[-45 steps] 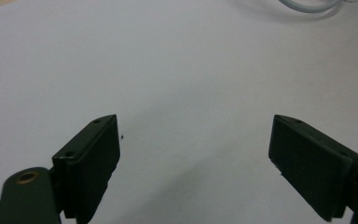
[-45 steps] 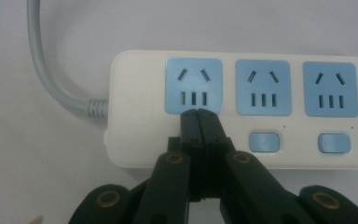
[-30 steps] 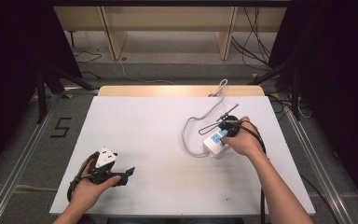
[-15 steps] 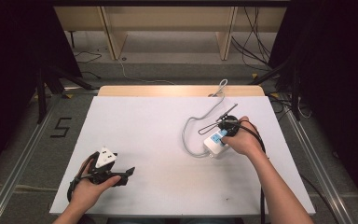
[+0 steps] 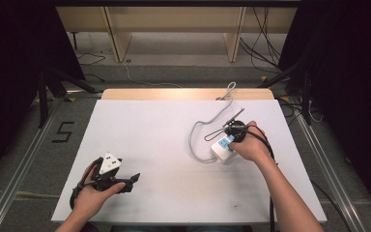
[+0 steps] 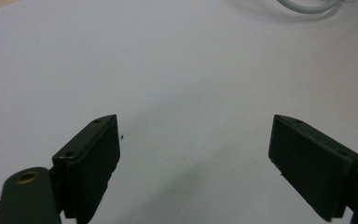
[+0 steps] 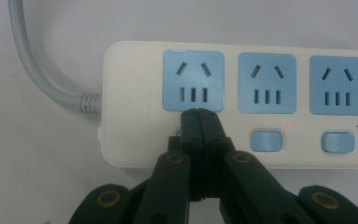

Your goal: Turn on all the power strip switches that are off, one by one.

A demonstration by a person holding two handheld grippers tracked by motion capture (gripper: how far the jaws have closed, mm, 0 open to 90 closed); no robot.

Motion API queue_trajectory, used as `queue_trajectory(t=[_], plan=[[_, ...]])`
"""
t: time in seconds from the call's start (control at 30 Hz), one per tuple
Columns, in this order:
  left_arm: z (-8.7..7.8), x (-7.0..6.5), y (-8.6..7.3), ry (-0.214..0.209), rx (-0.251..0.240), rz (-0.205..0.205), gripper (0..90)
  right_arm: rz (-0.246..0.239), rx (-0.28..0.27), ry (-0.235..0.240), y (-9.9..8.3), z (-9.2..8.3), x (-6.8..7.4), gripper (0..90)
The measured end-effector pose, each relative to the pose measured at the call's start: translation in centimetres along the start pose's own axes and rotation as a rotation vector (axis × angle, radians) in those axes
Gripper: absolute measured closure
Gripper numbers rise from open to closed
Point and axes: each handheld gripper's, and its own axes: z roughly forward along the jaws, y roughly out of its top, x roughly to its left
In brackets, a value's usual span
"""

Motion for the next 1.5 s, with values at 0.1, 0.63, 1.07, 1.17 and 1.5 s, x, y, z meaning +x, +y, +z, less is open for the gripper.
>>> queue_trajectory(t=[0.1, 0.63, 1.07, 1.17, 1.5], plan=[[0.0, 0.0, 0.0, 0.000, 0.002, 0.005, 16.3, 0.016, -0.005, 0.013, -0.1, 0.1, -0.2, 90.0], [0.1, -0.1, 0.0, -0.002, 0.001, 0.005, 16.3, 0.024, -0.001, 0.013, -0.1, 0.2, -0.2, 90.0], [0.1, 0.1, 0.0, -0.002, 0.005, 0.004, 16.2, 0.059, -0.040, 0.055, -0.2, -0.2, -1.0, 90.0], [0.1, 0.1, 0.0, -0.002, 0.006, 0.003, 16.3, 0.062, -0.052, 0.047, -0.1, -0.5, -1.1, 90.0], [0.0, 0.1, 0.0, 0.001, 0.004, 0.005, 16.3, 0.067, -0.059, 0.031, -0.1, -1.3, -2.0, 90.0]])
